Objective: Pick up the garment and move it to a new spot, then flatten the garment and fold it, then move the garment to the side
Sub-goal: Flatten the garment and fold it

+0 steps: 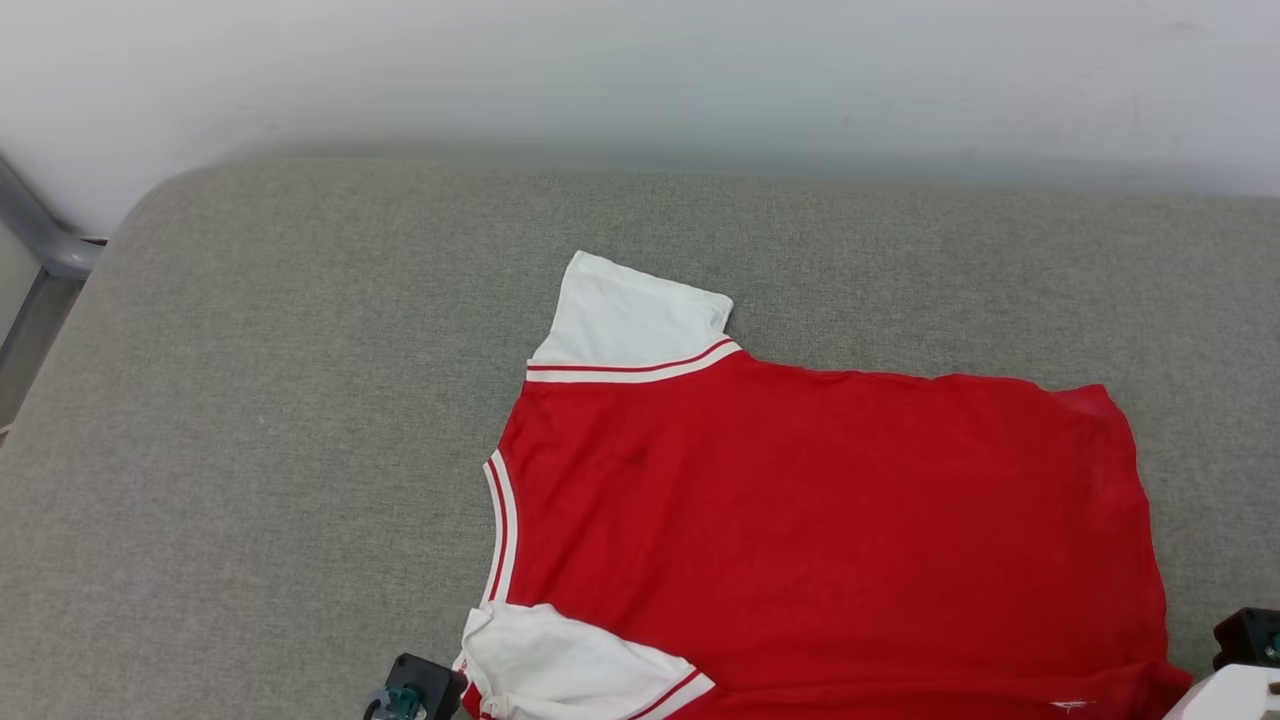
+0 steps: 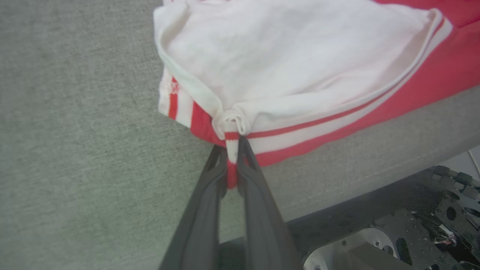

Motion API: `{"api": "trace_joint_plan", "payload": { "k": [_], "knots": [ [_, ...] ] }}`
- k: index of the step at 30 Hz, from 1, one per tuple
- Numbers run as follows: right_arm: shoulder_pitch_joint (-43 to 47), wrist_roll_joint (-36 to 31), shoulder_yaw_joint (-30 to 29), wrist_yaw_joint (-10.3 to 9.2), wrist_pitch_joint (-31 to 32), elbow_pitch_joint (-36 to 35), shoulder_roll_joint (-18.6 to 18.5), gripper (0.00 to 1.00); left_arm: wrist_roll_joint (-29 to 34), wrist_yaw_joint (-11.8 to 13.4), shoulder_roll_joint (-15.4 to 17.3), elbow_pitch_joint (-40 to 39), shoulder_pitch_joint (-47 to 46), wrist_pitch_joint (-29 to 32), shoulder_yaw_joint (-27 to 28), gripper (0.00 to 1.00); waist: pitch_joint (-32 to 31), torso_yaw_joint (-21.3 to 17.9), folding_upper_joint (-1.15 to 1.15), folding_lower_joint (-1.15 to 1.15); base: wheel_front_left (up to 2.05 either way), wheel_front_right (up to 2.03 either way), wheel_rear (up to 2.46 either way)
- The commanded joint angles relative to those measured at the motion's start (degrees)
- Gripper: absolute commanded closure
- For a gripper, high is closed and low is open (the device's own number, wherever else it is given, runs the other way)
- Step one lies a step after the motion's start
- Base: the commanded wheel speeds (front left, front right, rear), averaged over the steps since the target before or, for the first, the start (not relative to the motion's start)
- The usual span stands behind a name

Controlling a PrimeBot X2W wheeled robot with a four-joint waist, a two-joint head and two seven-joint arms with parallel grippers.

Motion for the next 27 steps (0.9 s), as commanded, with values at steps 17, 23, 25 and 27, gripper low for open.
{"api": "trace_joint_plan", "payload": {
  "k": [17,23,25,27],
  "knots": [
    [-4.7,3.3,3.6,-0.04,-16.3,-9.4,-1.2,0.0,3.6,0.9,-1.3,-3.8,-3.7,-17.9,6.0,0.0,-4.5,-0.5,0.0,0.0,0.0,0.0,0.0],
    [-5.6,4.2,6.5,-0.05,-30.1,-11.8,-0.6,0.0,6.2,1.0,-3.4,-3.0,-5.0,-28.1,8.4,0.0,-4.6,-1.1,0.0,0.0,0.0,0.0,0.0],
    [-5.5,3.9,7.5,-0.05,-34.8,-11.3,-0.6,0.0,7.4,1.1,-4.3,-3.0,-5.0,-29.4,9.7,0.0,-4.3,-1.4,0.0,0.0,0.0,0.0,0.0],
    [-5.6,4.1,8.5,-0.05,-39.1,-10.6,-0.2,0.0,8.9,1.2,-5.2,-3.2,-4.8,-29.9,11.1,0.0,-4.0,-1.6,0.0,0.0,0.0,0.0,0.0]
  ]
}}
